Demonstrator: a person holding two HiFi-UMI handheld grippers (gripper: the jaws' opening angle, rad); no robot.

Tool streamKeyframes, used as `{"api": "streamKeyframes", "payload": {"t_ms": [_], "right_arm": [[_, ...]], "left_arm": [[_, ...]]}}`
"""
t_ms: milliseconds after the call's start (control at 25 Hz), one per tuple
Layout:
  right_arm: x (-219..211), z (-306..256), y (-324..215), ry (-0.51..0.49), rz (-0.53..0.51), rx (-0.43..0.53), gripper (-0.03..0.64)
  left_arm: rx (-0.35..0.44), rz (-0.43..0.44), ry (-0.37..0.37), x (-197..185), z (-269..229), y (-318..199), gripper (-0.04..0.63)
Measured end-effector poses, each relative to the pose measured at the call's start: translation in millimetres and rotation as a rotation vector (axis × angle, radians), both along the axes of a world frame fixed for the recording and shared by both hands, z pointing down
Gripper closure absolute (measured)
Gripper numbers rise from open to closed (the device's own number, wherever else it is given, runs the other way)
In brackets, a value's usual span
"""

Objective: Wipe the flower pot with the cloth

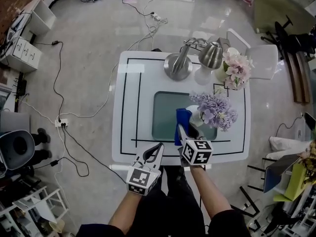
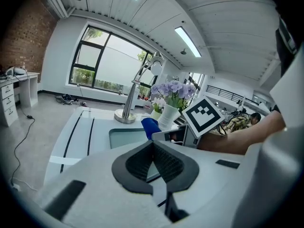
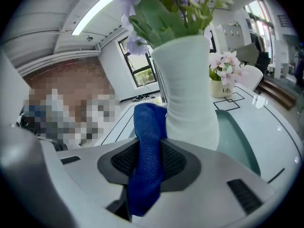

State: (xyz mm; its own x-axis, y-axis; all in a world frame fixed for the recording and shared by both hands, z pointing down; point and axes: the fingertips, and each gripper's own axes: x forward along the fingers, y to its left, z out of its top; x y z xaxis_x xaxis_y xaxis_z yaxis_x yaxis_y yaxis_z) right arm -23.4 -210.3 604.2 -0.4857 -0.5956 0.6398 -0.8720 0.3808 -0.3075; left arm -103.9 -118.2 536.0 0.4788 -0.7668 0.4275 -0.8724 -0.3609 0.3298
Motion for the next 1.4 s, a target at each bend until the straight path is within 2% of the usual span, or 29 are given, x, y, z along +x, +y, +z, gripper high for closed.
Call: {"api": "streamKeyframes", "payload": {"t_ms": [320, 400, 520, 640, 760, 960, 1080, 1200, 1400], "right_arm": [[-6.3, 25.1, 17.7, 0.011, -0.034, -0.064, 0.503], [-5.2, 15.3, 24.7, 0.028, -0.085, -0.008, 0.503], [5.0, -14.9, 33.3, 0.115, -0.168, 0.168, 0.503], [23.3, -35.3, 32.9, 0.177, -0.176, 0.270, 0.503], [40.7, -28.0, 29.1, 0.188, -0.149, 0.232, 0.503], [57.8, 10.5, 38.8, 0.108, -0.094, 0.056, 0.503], [64.9, 22.9, 50.5, 0.070, -0.089, -0.012, 0.503], [80.0, 11.7, 54.2, 0.028, -0.061, 0.003, 0.503], [118.7, -33.4, 21.3, -0.045, 0.039, 0.131, 0.503]], "left_arm": [[-0.015, 0.002, 0.003, -7.7, 12.0, -0.7, 0.589], [-0.017, 0.006, 0.002, -6.0, 14.5, -1.2, 0.589], [-0.020, 0.013, 0.005, 0.2, 15.7, -1.9, 0.589], [-0.023, 0.031, 0.001, 9.1, 16.6, -1.2, 0.589], [-0.029, 0.040, 0.008, 17.1, 15.7, -0.6, 0.589], [-0.035, 0.054, -0.006, 28.0, 16.6, -0.7, 0.589], [-0.040, 0.061, -0.022, 34.0, 19.6, -3.0, 0.589], [-0.042, 0.071, -0.037, 41.3, 20.7, -8.4, 0.589], [-0.032, 0.075, -0.047, 55.5, 19.0, -25.4, 0.589]]}}
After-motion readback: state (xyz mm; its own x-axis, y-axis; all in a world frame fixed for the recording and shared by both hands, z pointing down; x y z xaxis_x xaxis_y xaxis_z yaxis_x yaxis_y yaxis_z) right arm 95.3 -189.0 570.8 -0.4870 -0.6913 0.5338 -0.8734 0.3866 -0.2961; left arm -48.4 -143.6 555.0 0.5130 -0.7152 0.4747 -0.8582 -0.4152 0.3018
